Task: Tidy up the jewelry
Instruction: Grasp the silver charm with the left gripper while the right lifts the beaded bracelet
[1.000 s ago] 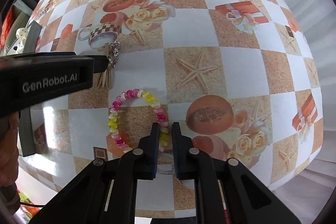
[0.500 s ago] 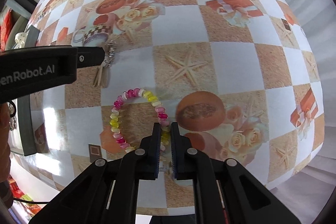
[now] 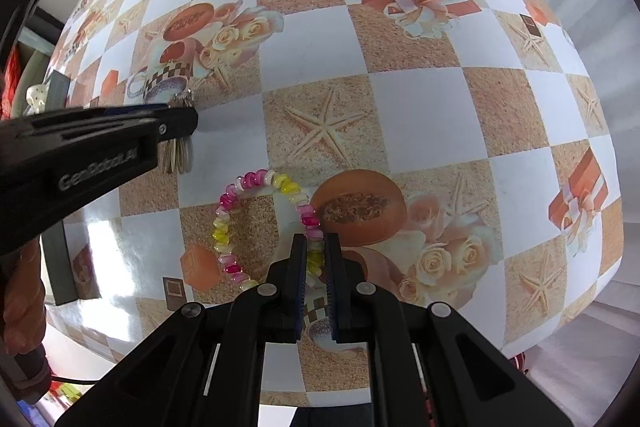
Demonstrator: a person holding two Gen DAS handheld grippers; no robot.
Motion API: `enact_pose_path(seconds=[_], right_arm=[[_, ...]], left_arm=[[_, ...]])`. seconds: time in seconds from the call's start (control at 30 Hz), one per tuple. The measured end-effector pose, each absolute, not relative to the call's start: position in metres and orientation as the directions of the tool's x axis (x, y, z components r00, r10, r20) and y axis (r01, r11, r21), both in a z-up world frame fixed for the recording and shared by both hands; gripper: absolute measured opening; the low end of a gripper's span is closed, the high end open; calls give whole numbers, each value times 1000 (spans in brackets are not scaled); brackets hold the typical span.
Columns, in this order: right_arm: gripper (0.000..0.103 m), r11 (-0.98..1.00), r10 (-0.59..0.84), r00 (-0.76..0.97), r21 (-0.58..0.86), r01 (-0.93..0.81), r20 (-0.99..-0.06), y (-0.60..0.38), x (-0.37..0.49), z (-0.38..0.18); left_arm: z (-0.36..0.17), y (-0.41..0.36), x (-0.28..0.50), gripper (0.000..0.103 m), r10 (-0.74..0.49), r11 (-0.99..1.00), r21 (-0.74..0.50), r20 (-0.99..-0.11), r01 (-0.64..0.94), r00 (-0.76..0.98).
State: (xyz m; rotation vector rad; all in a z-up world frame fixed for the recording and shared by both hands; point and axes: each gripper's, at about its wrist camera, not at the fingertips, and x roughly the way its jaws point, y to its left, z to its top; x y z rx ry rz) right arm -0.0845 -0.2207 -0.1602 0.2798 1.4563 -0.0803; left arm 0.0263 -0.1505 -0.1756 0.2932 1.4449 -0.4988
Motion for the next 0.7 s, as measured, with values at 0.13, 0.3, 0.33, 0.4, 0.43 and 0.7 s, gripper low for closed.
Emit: enact_pose_path(seconds=[0.13,0.3,0.33,0.4,0.43,0.7], right_arm=[[9,953,150,130,179,244,-980,-231,-82,-153],[9,937,194,150,228,263,-970,-239,-78,-141],[9,935,200,155,236,265,-967,-241,-76,-137],[9,934,205,164,243,263,-965,-240,-74,-131],[9,934,206,169,245,261,-964,-239,-73,-128],[9,936,228,199,271,223,-953,-226,-67,-102]], left_arm=[[-164,-131,28,9,-209,869,-164,-977,466,46],[-147,-110,28,9,-245,874,-194,-968,445,57],[-143,-107,27,9,-251,873,-198,-966,446,61],[-135,-99,26,9,-257,874,-200,-964,443,72],[-132,-94,26,9,-261,876,-203,-962,437,76],[-106,-52,20,9,-275,898,-212,-954,386,115]])
